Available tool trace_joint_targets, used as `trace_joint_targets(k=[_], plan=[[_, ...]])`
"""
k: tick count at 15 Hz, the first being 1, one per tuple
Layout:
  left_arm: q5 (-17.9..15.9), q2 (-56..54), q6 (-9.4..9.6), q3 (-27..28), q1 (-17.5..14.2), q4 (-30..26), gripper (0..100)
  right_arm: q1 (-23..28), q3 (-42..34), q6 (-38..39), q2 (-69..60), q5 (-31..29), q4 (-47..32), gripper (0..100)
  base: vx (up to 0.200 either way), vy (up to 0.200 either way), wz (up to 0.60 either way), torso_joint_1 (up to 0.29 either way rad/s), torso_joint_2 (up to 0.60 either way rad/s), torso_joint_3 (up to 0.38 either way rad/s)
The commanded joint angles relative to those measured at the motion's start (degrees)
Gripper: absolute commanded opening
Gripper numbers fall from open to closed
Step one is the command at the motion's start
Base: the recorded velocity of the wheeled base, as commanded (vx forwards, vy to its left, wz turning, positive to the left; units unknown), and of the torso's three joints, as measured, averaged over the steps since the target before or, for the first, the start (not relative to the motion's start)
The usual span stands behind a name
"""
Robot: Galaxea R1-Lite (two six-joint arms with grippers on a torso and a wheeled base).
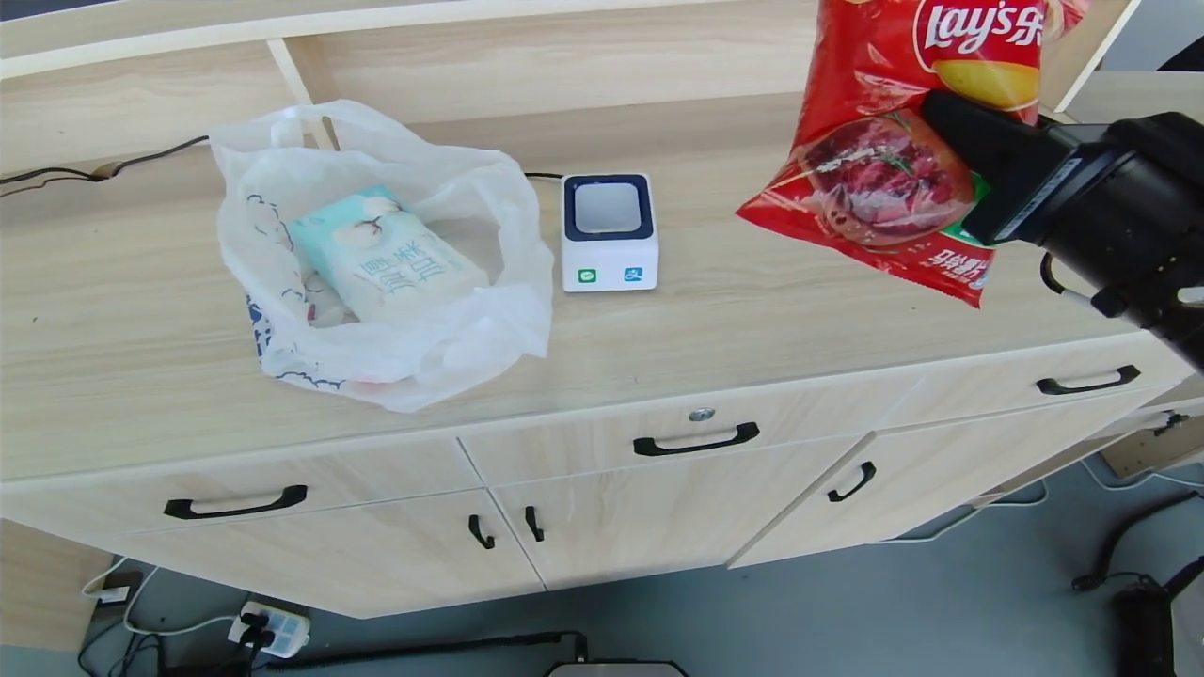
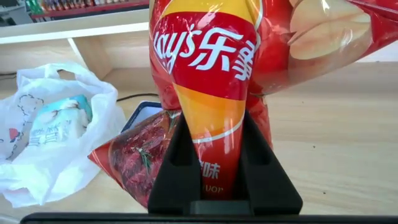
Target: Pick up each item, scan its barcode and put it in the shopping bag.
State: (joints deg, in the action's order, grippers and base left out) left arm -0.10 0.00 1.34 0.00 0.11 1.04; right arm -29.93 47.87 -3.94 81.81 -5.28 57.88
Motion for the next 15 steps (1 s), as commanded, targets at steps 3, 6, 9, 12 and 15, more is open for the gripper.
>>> trace_joint_targets(k=[3, 6, 9, 12, 15], plan=[[0.01, 0.00, -0.02, 0.00, -0.02, 0.02, 100, -0.04, 0.38, 0.33, 0.45, 0.09, -0.05, 0, 0.000, 0.200, 0.00, 0.006, 0.00, 0.004], [0.01, 0.09, -0.02, 0.00, -0.02, 0.02, 100, -0.04, 0.64, 0.33, 1.51, 0.27, -0.40, 0, 0.000, 0.200, 0.00, 0.002, 0.00, 0.004], [0.01, 0.09, -0.02, 0.00, -0.02, 0.02, 100, 0.31, 5.04, -0.02, 4.76, 0.71, -1.19, 0, 0.000, 0.133, 0.00, 0.003, 0.00, 0.000], [0.01, 0.09, -0.02, 0.00, -0.02, 0.02, 100, 0.48, 7.85, -1.42, 9.51, 3.08, -1.19, 0, 0.000, 0.000, 0.00, 0.000, 0.00, 0.000], [0.01, 0.09, -0.02, 0.00, -0.02, 0.11, 100, 2.77, 10.22, -1.78, 12.58, 2.99, -0.84, 0, 0.000, 0.000, 0.00, 0.000, 0.00, 0.000]])
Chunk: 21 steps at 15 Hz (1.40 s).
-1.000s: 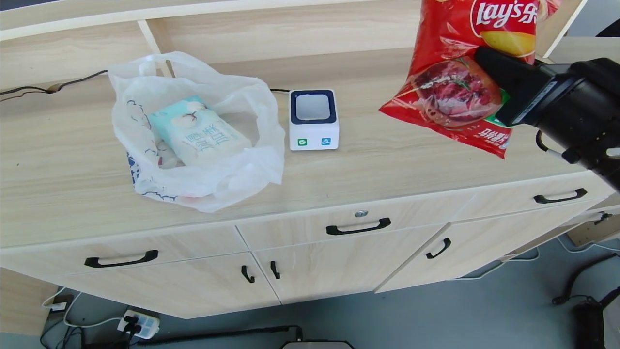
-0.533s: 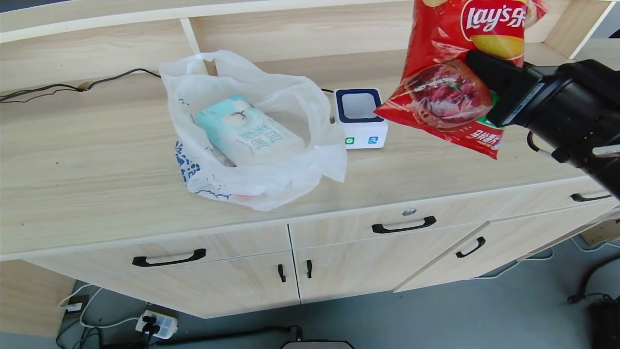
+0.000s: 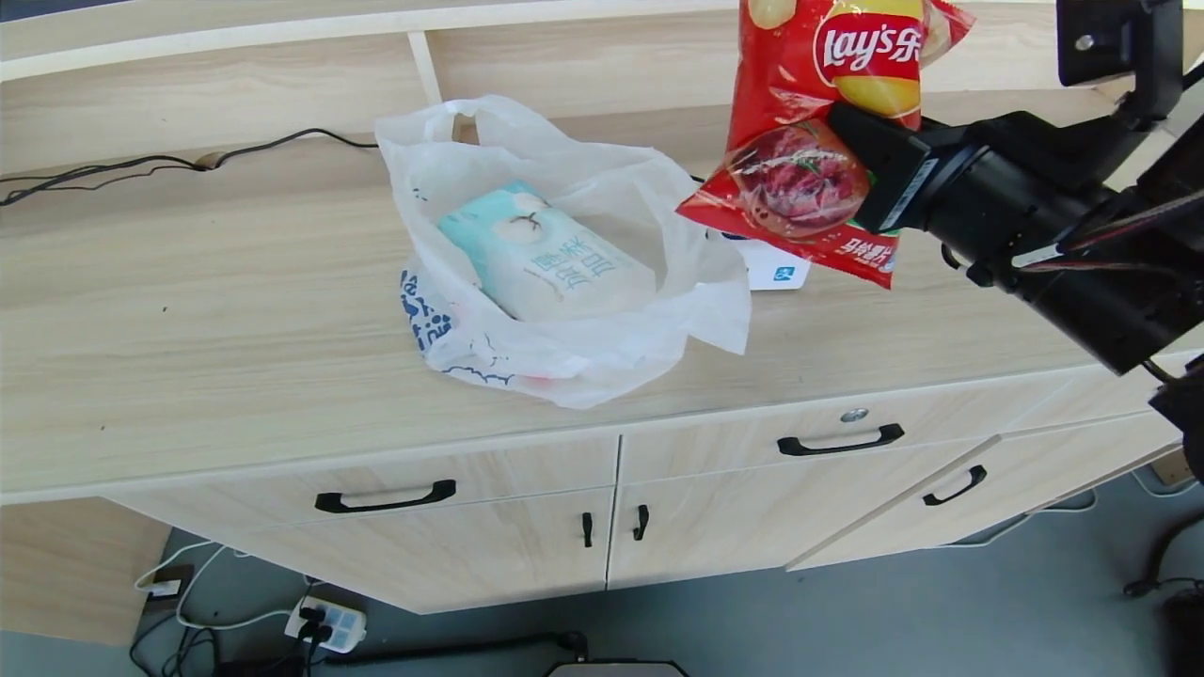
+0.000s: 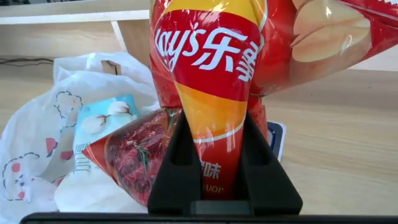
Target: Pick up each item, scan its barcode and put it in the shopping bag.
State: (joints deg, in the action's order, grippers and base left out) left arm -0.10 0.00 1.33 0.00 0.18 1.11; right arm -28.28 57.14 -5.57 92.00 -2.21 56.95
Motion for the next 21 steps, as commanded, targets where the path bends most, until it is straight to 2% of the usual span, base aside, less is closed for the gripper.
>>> trace_joint_targets(k=[1, 9, 11, 16, 18, 19, 21], plan=[[0.01, 0.09, -0.01, 0.00, -0.09, 0.03, 100, 2.18, 0.96, -0.32, 2.74, 0.27, 0.00, 0, 0.000, 0.000, 0.00, 0.000, 0.00, 0.000], [0.01, 0.09, -0.01, 0.00, -0.09, 0.12, 100, 5.96, 3.86, -1.02, 6.61, 1.85, 0.09, 0, 0.000, 0.000, 0.00, 0.000, 0.00, 0.000], [0.01, 0.00, -0.01, 0.00, -0.09, 0.12, 100, 6.05, 7.37, -0.76, 7.67, 1.94, -0.09, 0, 0.000, 0.000, 0.00, 0.000, 0.00, 0.000], [0.01, 0.09, -0.01, 0.00, -0.09, 0.12, 100, 5.61, 7.90, -1.02, 6.00, 1.59, -0.35, 0, 0.000, 0.000, 0.00, 0.000, 0.00, 0.000], [0.01, 0.09, -0.01, 0.00, -0.09, 0.12, 100, 3.85, 9.75, -0.76, 4.24, 1.59, -2.55, 0, 0.000, 0.000, 0.00, 0.000, 0.00, 0.000], [0.01, 0.09, -0.01, 0.00, -0.09, 0.12, 100, 2.18, 11.68, -0.67, 2.57, 1.59, -6.15, 0, 0.000, 0.000, 0.00, 0.000, 0.00, 0.000], [0.01, 0.09, -0.01, 0.00, -0.09, 0.12, 100, -3.01, 12.82, 0.30, -0.68, -2.10, -12.39, 0, 0.000, 0.000, 0.60, 0.005, 0.00, 0.002]])
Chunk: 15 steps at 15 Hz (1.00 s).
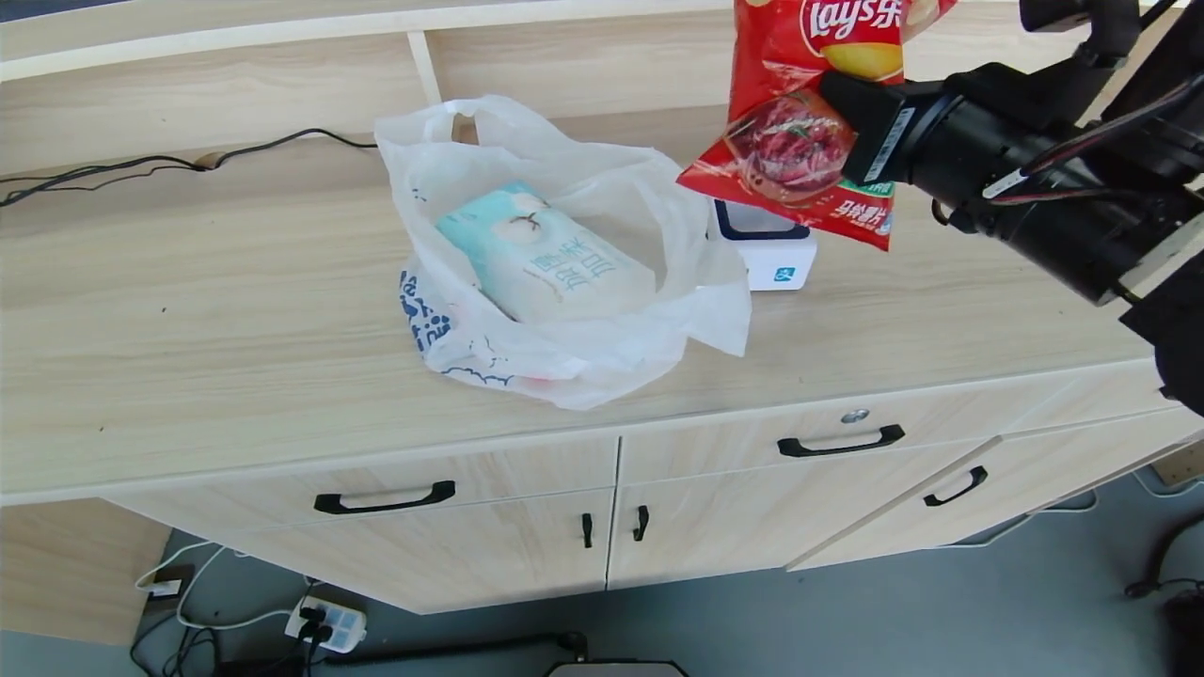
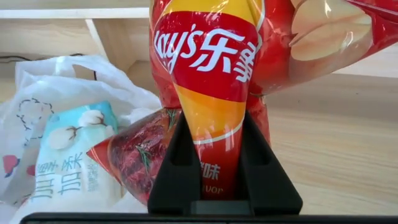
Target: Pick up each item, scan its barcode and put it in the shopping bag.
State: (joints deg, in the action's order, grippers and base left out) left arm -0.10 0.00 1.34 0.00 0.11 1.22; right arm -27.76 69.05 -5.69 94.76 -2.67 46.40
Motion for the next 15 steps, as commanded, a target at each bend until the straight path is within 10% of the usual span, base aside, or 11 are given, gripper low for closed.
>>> trace_joint_targets(k=[1, 10, 15], plan=[[0.01, 0.09, 0.07, 0.00, -0.02, 0.01, 100, -4.85, 0.39, 2.97, -4.32, -3.92, -2.89, 0, 0.000, 0.000, 0.60, -0.002, 0.01, 0.002], [0.01, 0.00, -0.02, 0.00, -0.02, 0.01, 100, -3.62, -8.14, 6.13, -8.36, -4.36, -2.54, 0, 0.000, 0.000, 0.60, 0.003, 0.00, 0.005], [0.01, 0.09, -0.02, 0.00, 0.07, 0.19, 100, 4.38, -11.57, 16.94, -11.61, -0.58, -2.45, 0, 0.000, 0.000, 0.00, 0.000, 0.00, 0.000]])
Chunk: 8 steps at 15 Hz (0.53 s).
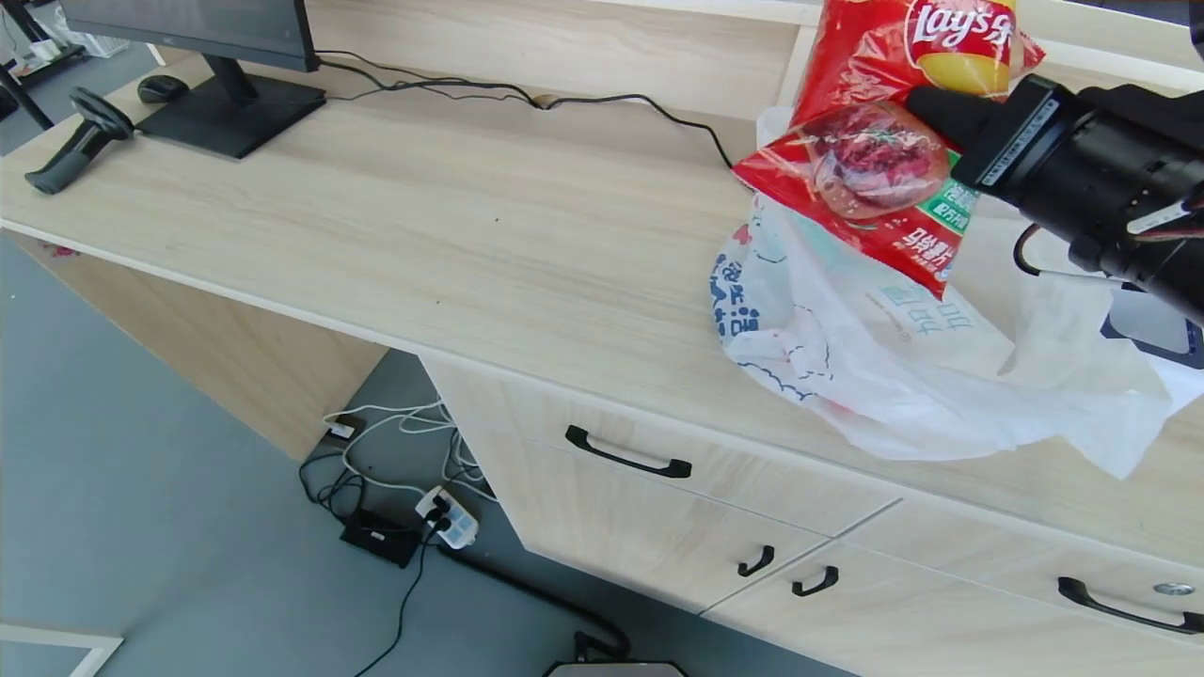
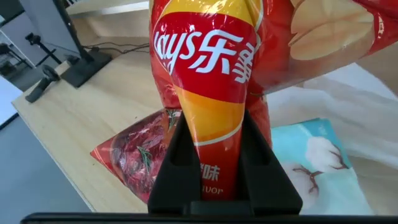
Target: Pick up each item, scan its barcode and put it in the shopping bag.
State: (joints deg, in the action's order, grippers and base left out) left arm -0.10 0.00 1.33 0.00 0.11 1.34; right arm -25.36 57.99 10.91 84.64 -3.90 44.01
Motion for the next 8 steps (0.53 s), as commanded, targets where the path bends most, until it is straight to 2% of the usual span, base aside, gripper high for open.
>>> trace_joint_targets(k=[1, 2, 5, 6, 8], plan=[[0.01, 0.09, -0.01, 0.00, -0.02, 0.07, 100, 3.21, -0.69, 0.43, -1.58, 1.97, 0.03, 0, 0.000, 0.000, 0.00, 0.000, 0.00, 0.000], [0.01, 0.09, -0.01, 0.00, -0.02, 0.07, 100, 6.99, -1.30, 0.34, -2.20, 5.04, 0.03, 0, 0.000, 0.000, 0.00, 0.000, 0.00, 0.000], [0.01, 0.09, 0.34, 0.00, -0.02, 0.07, 100, 8.83, -6.40, 2.89, -5.54, 4.69, 0.20, 0, 0.000, 0.000, 0.00, 0.000, 0.00, 0.000], [0.01, 0.09, -0.01, 0.00, -0.02, 0.15, 100, 11.82, -11.23, 2.89, -8.35, 5.22, 0.20, 0, 0.000, 0.000, 0.00, 0.000, 0.00, 0.000], [0.01, 0.00, -0.01, 0.00, -0.02, 0.15, 100, 12.08, -14.66, 2.98, -10.28, 6.54, 0.20, 0, 0.000, 0.000, 0.00, 0.000, 0.00, 0.000]])
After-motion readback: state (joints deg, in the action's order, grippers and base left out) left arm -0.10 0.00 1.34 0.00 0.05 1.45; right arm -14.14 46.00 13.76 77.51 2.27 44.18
